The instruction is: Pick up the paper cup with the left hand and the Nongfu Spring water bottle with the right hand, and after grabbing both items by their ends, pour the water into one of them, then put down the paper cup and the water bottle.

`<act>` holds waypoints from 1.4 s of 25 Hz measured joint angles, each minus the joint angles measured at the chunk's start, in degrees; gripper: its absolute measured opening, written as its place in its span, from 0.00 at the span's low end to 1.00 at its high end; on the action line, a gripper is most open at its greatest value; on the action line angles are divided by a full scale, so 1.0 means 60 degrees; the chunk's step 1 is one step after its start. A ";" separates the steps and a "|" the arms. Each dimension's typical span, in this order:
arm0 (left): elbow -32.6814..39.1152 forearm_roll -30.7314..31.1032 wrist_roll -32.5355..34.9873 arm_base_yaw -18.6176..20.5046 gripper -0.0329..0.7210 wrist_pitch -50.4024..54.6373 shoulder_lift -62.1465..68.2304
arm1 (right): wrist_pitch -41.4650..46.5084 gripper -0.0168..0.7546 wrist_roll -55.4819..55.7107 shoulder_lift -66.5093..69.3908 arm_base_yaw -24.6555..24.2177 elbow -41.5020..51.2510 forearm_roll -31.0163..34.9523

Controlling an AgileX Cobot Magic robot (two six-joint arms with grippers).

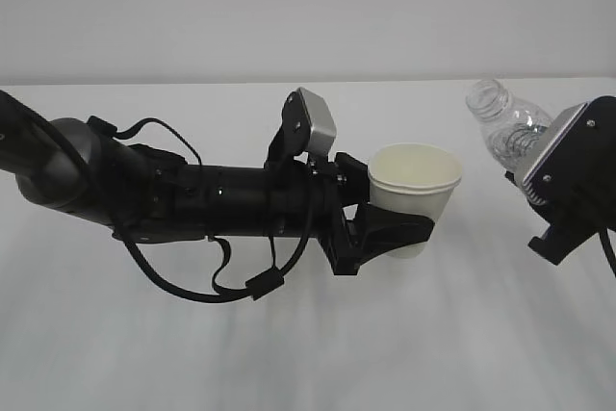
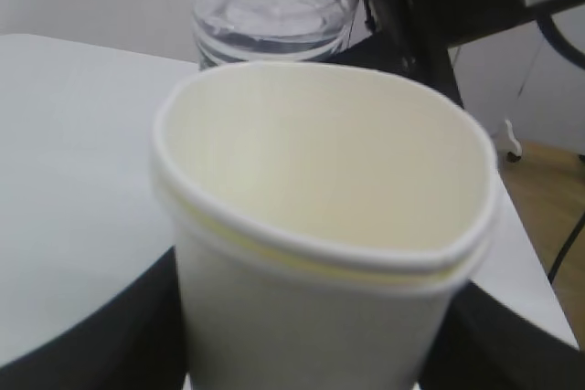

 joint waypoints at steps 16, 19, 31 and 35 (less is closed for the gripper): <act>0.0000 0.0087 -0.0020 0.0000 0.67 0.0273 0.0008 | -0.0386 0.56 -0.1764 0.0000 0.0000 0.0000 0.0017; 0.0000 0.0095 -0.0020 0.0000 0.67 0.0273 0.0008 | -0.0503 0.56 -0.2060 0.0000 0.0000 0.0000 0.0033; 0.0000 0.0095 -0.0080 0.0000 0.67 0.0214 0.0008 | -0.0934 0.56 -0.2950 0.0000 0.0000 0.0016 0.0033; 0.0000 0.0095 -0.0129 0.0000 0.67 0.0078 0.0008 | -0.0934 0.56 -0.3263 0.0000 0.0000 0.0016 0.0033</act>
